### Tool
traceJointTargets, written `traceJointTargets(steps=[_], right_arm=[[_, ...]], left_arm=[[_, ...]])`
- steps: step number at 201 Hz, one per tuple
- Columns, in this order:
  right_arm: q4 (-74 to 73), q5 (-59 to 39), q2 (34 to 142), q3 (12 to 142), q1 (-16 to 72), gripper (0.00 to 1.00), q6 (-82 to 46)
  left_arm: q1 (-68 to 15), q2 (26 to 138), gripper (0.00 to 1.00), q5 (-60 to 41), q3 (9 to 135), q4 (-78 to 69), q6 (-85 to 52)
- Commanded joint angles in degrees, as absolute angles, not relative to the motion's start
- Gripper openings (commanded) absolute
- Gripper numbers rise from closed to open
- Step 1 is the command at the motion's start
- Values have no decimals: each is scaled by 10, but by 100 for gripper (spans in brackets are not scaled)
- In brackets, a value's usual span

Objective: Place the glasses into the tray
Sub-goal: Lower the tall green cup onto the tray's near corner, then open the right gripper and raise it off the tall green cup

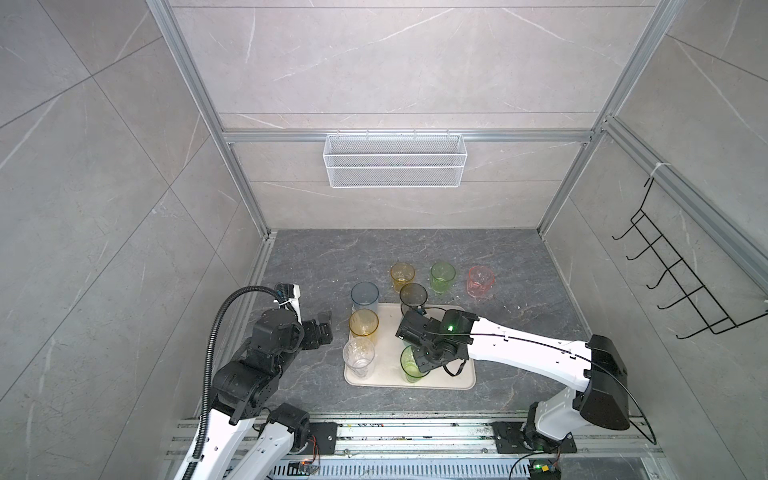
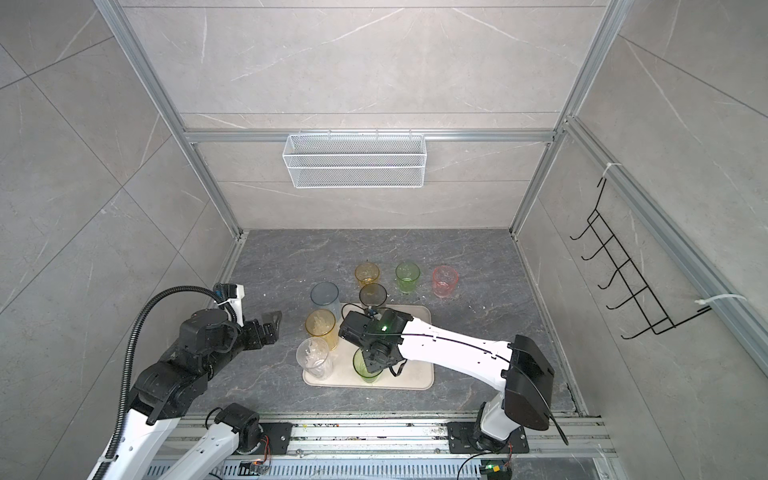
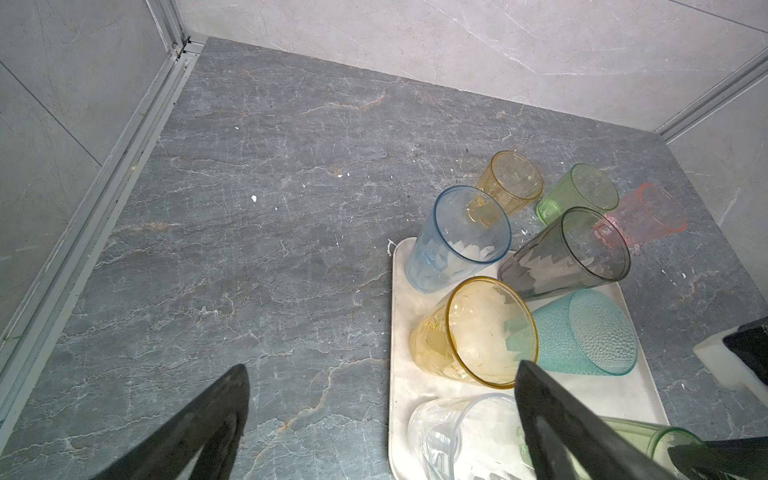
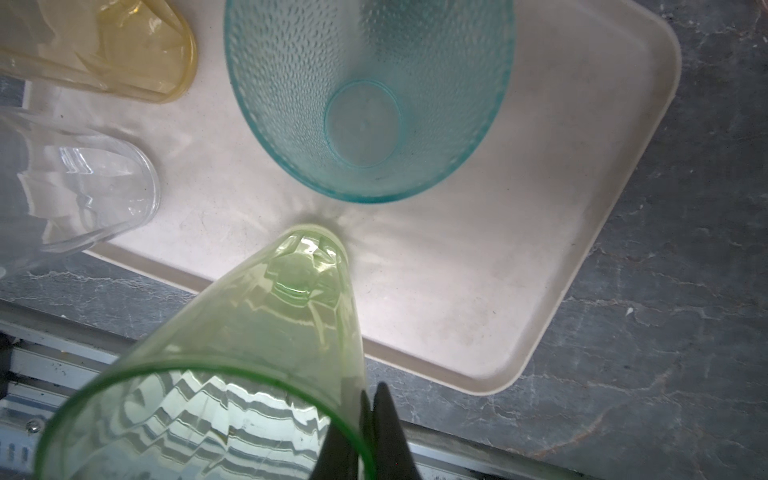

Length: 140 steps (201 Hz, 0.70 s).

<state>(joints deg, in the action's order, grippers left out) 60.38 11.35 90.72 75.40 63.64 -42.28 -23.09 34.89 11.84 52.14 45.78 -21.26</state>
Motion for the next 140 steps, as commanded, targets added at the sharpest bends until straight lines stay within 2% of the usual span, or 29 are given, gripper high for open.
traceJointTargets(steps=[1, 32, 90, 140], right_arm=[[614, 132, 914, 771, 640, 7, -435], [610, 128, 914, 773, 640, 12, -436], [612, 130, 911, 788, 640, 29, -434], [621, 155, 901, 825, 640, 33, -413]], left_arm=[[-228, 348, 100, 119, 521, 442, -221], [-228, 348, 100, 118, 521, 442, -221], [-228, 346, 100, 118, 520, 442, -221], [-228, 345, 100, 119, 520, 443, -221]])
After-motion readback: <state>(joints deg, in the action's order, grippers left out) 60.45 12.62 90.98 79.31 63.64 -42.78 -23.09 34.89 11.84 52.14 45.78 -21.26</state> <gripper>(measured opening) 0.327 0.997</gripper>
